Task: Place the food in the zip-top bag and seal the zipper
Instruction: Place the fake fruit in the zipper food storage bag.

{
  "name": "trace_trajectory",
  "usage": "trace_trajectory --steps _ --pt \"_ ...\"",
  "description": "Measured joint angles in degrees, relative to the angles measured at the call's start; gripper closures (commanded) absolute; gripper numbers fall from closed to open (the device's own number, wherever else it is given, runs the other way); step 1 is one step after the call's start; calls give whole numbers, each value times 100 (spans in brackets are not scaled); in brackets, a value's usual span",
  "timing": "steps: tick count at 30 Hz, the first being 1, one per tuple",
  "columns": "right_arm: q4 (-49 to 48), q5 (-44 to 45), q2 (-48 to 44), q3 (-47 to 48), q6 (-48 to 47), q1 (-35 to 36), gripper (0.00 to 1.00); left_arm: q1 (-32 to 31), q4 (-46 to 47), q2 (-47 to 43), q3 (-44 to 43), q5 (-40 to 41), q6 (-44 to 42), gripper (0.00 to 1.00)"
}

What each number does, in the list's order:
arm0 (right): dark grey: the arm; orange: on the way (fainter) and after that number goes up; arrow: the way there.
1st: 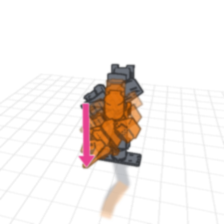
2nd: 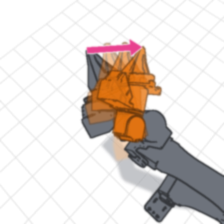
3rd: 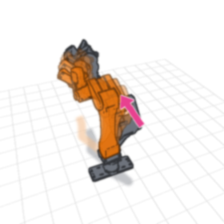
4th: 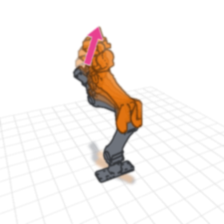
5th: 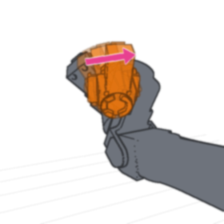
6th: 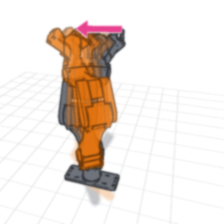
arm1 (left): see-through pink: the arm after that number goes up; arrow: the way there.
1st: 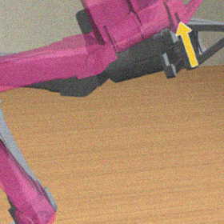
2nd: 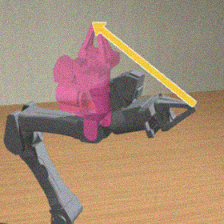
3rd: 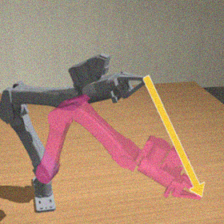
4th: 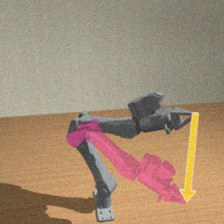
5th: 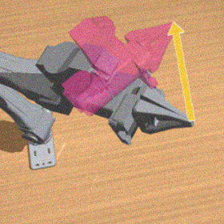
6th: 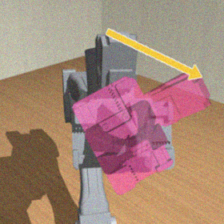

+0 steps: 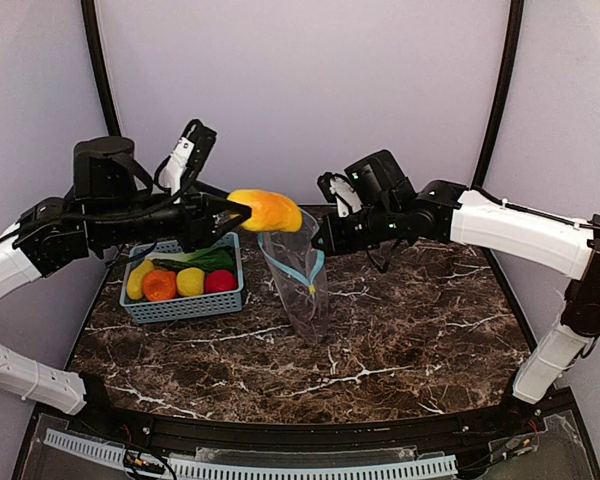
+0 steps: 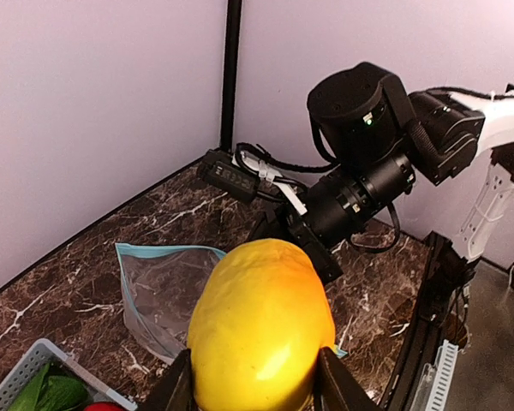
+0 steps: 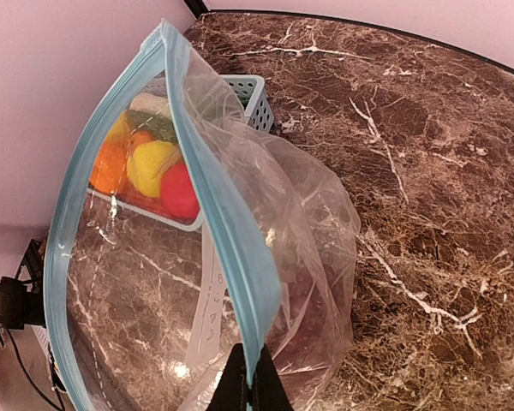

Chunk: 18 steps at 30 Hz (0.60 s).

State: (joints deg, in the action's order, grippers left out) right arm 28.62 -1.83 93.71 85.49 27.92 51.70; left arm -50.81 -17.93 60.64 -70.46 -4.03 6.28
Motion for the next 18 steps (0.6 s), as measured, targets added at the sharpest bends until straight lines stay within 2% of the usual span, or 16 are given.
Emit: trace_trajectory --steps 4,8,13,18 --pt "9 -4 0 2 0 0 100 -739 -487 1045 -968 1178 -304 70" --pt "9 -4 0 2 0 0 100 -933 -1054 1845 -1493 2079 -352 70" --pt "2 -4 0 2 -2 0 100 -977 -1622 2256 -1759 2793 -304 69" --pt "-31 -11 4 2 -4 0 100 -981 -1932 2413 -2024 3077 -210 68"
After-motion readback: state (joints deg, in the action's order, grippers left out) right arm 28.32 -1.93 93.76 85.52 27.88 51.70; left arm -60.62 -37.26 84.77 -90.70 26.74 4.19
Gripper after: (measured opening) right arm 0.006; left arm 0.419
